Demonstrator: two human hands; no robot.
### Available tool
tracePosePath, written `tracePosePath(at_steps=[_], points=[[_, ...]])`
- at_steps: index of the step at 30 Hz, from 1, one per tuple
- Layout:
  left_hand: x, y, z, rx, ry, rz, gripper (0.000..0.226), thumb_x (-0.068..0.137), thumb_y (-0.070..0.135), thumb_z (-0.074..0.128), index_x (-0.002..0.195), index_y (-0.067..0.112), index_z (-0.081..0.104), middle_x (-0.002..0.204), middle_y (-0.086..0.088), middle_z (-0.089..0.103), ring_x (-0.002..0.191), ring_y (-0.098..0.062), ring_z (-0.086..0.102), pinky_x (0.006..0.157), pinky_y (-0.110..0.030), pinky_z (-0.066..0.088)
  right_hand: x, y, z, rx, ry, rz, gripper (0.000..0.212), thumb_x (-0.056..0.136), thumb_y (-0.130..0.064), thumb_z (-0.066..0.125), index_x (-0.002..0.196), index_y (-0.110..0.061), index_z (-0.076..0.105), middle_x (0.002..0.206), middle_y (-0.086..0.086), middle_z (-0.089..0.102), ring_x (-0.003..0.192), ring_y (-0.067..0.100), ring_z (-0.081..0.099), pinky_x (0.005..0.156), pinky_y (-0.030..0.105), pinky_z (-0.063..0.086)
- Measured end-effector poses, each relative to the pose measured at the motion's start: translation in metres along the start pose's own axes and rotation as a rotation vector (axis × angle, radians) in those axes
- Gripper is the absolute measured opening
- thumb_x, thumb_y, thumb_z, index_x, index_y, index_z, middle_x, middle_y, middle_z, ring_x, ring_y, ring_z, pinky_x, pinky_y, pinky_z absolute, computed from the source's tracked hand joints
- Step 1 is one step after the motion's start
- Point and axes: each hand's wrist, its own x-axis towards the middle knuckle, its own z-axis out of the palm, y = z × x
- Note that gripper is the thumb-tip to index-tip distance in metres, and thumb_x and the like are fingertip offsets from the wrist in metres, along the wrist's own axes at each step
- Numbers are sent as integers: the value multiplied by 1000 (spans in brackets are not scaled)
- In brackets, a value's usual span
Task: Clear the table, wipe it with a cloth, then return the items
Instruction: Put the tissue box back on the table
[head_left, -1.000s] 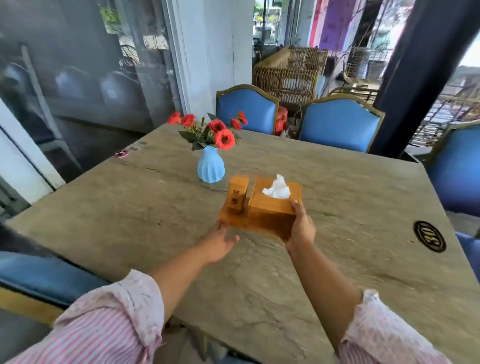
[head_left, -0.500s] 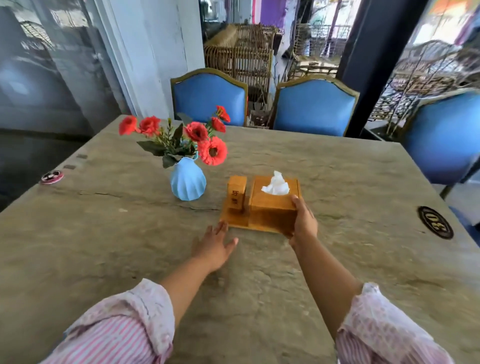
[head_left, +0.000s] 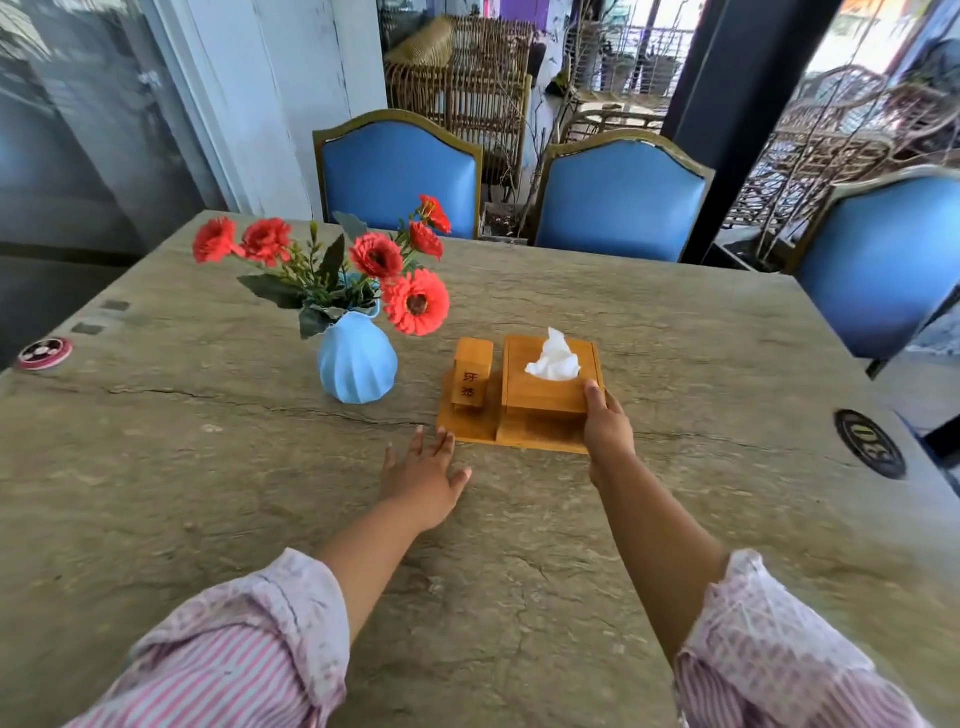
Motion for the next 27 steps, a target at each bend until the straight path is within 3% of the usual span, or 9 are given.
tracePosePath(at_steps=[5,27], points=[[7,2,-7,31,-37,-12,62,99,49,14,151,21,-2,160,5,-8,148,-19,-12,117,-50,-5,4,-5,0,-13,-33,1,54,96,-48,40,144,-23,36,144,5,43,130,27,42,102,40,36],[10,7,-11,68,-61,-36,61,100,45,16,151,19,-3,160,3,-9,147,-20,-13,117,-51,-7,19,-7,5,-121,-38,-104,61,95,-49,42,144,-14,36,145,10,44,132,30,42,109,45,36]])
